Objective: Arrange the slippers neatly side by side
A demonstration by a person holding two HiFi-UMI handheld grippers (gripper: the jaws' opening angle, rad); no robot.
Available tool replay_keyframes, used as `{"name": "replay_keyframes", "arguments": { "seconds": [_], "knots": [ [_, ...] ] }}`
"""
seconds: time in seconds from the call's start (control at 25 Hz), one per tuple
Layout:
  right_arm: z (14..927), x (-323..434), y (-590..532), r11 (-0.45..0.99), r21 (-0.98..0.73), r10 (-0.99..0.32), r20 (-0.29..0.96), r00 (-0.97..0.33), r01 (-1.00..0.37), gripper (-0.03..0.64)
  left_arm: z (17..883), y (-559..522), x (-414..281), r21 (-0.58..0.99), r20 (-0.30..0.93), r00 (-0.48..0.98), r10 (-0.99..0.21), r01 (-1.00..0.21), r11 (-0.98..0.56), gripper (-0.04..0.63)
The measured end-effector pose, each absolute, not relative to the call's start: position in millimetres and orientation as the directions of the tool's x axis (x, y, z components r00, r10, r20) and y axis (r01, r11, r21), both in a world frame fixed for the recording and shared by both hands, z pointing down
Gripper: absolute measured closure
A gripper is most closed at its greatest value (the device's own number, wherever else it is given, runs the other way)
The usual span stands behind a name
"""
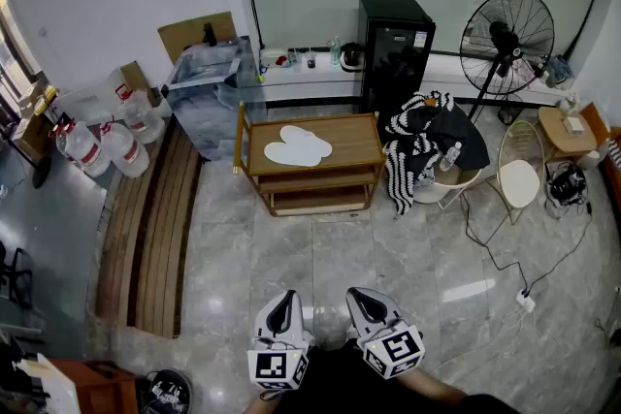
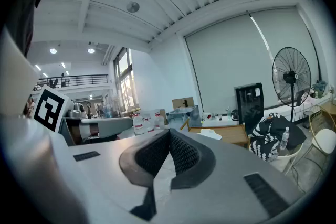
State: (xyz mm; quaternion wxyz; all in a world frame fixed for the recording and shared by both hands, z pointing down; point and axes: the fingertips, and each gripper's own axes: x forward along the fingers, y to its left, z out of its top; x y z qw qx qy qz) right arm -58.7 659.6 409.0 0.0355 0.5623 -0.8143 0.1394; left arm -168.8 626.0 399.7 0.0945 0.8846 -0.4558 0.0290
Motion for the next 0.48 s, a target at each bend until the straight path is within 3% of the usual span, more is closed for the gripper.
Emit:
{"name": "replay_keyframes", "arguments": {
  "seconds": [0.48],
  "knots": [
    [405.8, -59.2, 656.3, 0.318, -0.207, -0.914, 0.192, -0.357, -0.925, 0.604, 401.4, 625.2, -172.1, 0.147, 0.136, 0.581, -0.802, -0.813, -0.564, 0.578]
  ]
}}
